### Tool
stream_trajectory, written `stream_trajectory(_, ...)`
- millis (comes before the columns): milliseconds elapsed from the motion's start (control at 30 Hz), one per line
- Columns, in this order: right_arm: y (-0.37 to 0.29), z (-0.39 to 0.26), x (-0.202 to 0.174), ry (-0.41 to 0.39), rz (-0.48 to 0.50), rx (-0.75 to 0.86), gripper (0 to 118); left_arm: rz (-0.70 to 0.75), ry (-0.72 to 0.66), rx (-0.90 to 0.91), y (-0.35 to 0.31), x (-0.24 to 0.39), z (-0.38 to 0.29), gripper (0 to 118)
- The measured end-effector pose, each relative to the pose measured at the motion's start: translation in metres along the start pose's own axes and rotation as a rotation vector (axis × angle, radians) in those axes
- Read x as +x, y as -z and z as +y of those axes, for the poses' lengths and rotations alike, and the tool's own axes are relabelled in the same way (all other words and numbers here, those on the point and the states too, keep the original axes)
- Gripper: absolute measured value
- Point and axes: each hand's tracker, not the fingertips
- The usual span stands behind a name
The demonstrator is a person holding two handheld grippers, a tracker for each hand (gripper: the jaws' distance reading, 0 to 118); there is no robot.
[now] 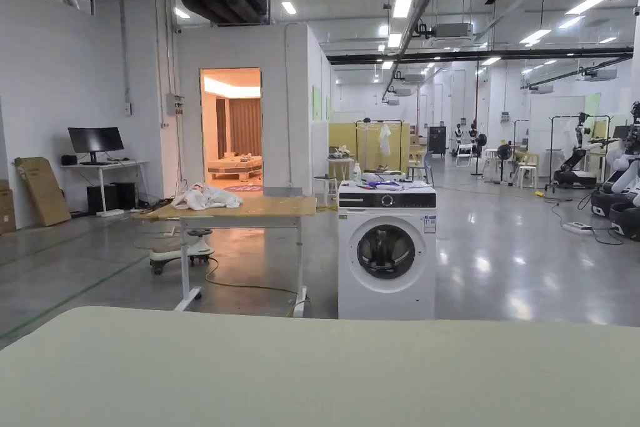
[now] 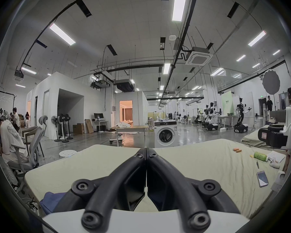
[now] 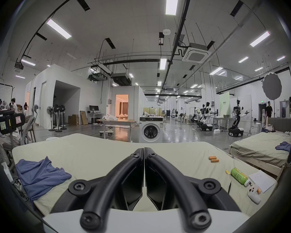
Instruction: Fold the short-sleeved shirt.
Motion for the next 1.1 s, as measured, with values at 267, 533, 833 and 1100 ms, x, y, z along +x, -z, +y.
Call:
stream_trajectory(267, -0.001, 0.0, 0.0, 0.005, 0.003, -0.004, 0, -0.016, 0.005, -0.007, 0.0, 0.002, 0.0, 0)
stream_trajectory(533, -0.001, 0.001, 0.001, 0.002, -0.003, -0.002, 0, -0.02, 0.002, -0.018, 0.0, 0.002, 0.001, 0)
stream_trajectory(833, -0.001, 0.002, 0.0, -0.04, -0.017, -0.005, 0, -0.001, -0.011, -0.031, 0.002, -0.003, -0.001, 0)
stream_trajectory(1100, 0.007, 0.002, -0.005, -0.477, -0.068, -0.019, 0, 0.01, 0.511, -0.045, 0.01, 0.01, -0.008, 0)
